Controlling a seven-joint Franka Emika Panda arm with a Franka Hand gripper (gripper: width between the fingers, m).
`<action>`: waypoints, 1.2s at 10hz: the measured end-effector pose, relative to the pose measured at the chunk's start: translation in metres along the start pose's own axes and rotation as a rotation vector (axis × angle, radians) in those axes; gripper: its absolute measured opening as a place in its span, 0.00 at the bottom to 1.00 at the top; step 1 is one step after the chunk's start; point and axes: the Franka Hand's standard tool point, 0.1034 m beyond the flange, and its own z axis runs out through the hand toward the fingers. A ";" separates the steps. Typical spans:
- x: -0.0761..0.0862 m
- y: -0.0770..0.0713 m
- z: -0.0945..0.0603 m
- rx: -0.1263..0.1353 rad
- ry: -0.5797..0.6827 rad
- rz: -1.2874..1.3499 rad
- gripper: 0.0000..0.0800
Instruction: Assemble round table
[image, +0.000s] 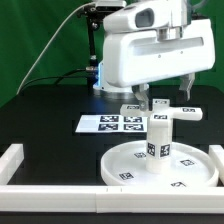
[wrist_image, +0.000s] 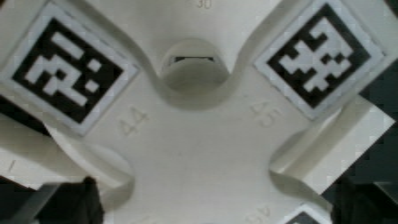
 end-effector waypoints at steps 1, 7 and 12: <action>0.000 0.000 0.000 0.000 -0.001 0.002 0.81; -0.008 -0.002 0.018 0.009 -0.015 0.024 0.70; -0.010 0.001 0.018 0.008 -0.016 0.247 0.56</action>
Offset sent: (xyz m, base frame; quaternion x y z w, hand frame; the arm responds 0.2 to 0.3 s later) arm -0.0151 0.0012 -0.0227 0.0015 0.0007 0.0347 0.9994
